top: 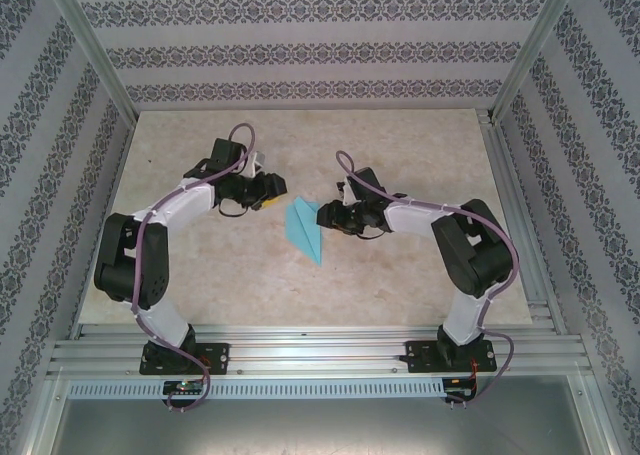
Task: Fold a paper plane with a square sheet of paper (fold left side to right side)
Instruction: Fourth fold the wing at the center of the table, then turn over the paper at the center of the table.
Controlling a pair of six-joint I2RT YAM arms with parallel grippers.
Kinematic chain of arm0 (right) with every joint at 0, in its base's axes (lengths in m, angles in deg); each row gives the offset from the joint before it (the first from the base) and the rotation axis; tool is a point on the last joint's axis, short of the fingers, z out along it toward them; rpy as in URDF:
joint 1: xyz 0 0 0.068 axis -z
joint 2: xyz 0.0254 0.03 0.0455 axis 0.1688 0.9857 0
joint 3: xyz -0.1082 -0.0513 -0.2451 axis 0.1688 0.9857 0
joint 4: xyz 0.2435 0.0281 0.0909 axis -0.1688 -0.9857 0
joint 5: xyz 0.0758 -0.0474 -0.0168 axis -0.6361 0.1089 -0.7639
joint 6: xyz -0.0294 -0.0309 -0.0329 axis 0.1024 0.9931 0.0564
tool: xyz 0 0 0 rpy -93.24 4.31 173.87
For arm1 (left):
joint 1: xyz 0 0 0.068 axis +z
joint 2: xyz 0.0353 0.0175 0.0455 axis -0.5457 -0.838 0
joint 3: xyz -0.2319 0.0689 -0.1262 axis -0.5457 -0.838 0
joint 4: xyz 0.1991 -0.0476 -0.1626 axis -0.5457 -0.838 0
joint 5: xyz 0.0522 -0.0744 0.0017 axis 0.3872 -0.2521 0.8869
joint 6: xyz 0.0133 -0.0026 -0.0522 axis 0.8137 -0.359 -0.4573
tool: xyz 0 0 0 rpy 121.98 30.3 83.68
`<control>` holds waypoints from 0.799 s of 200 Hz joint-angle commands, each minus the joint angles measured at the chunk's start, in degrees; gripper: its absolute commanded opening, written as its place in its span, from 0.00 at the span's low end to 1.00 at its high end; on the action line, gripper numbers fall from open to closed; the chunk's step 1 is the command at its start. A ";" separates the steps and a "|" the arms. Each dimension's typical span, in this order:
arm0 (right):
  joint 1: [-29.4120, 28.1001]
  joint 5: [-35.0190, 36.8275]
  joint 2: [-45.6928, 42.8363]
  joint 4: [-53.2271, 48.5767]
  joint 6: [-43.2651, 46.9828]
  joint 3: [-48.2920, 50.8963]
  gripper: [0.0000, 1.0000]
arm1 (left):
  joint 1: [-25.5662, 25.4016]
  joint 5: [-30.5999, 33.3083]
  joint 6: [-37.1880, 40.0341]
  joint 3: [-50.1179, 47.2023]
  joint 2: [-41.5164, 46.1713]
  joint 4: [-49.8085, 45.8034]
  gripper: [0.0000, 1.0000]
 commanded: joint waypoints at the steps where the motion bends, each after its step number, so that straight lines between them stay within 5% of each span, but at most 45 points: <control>1: 0.23 -3.04 3.04 2.16 1.28 -2.93 0.43 | 0.37 0.02 -0.15 -3.53 1.76 1.61 0.49; 86: 0.85 -3.82 6.08 4.21 -0.41 -3.55 0.08 | -1.59 -6.48 -6.64 -5.76 -7.62 14.83 0.51; 160: 1.75 -4.50 5.91 5.35 -1.21 -1.37 0.06 | -5.53 -5.28 -7.98 0.33 -15.41 15.87 0.44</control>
